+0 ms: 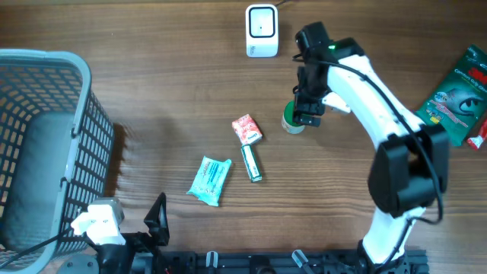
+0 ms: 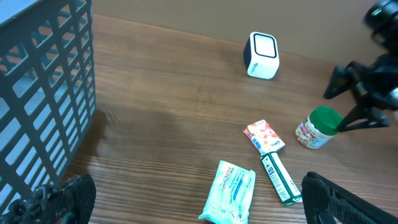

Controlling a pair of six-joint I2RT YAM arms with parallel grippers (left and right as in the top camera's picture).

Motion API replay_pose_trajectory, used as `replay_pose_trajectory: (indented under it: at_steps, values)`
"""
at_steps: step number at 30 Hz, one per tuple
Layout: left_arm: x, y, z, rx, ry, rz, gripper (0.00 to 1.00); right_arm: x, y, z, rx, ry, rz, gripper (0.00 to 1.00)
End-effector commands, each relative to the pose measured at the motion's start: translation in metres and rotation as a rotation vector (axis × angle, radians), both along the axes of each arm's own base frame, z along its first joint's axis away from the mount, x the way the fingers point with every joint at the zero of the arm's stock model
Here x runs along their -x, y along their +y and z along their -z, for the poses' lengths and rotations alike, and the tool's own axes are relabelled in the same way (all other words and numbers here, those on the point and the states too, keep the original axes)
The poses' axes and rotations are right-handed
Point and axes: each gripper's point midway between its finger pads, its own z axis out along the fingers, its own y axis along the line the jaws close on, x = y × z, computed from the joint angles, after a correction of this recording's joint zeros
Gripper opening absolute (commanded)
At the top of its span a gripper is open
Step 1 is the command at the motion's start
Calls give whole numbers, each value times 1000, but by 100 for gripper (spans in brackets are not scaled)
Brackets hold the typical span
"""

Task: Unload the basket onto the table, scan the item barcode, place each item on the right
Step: 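Lower the right gripper onto the green bottle cap and grasp it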

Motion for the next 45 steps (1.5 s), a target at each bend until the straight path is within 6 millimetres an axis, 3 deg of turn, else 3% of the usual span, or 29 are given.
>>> replay_pose_trajectory:
  at_steps: [1, 3, 6, 11, 12, 17, 18, 21, 23, 30, 33, 36, 41, 45]
  values:
    - [1, -2, -1, 11, -7, 6, 100, 2, 5, 21, -7, 54, 21, 100]
    - [1, -2, -1, 11, -7, 6, 100, 3, 7, 24, -16, 61, -9, 100]
    - [1, -2, -1, 11, -7, 7, 100, -3, 5, 24, 4, 20, -177, 90]
    - [1, -2, -1, 11, -7, 6, 100, -9, -9, 24, 122, -30, -692, 67]
    - [1, -2, -1, 11, -7, 6, 100, -9, -9, 24, 129, -37, -858, 59]
    - [1, -2, -1, 11, -7, 6, 100, -9, -7, 24, 146, -75, -1415, 60]
    - [1, -2, -1, 11, -7, 6, 100, -5, -8, 22, 149, -73, -1615, 60]
    - [1, -2, -1, 11, -7, 6, 100, 10, -13, 20, 116, -35, -1972, 64]
    - [1, -2, -1, 11, -7, 6, 100, 16, -17, 20, 100, -13, -2114, 64]
    - [1, -2, -1, 11, -7, 6, 100, 6, -18, 20, 155, -34, -2274, 75]
    - [1, -2, -1, 11, -7, 6, 100, 1, -17, 20, 173, -47, -2284, 100]
    - [1, -2, -1, 11, -7, 6, 100, 3, -24, 13, 188, -4, -2237, 100]
    - [1, -2, -1, 11, -7, 6, 100, -11, -19, -43, 275, -104, -1944, 100]
    - [1, -2, -1, 11, -7, 6, 100, -21, -17, -98, 280, -236, -1361, 100]
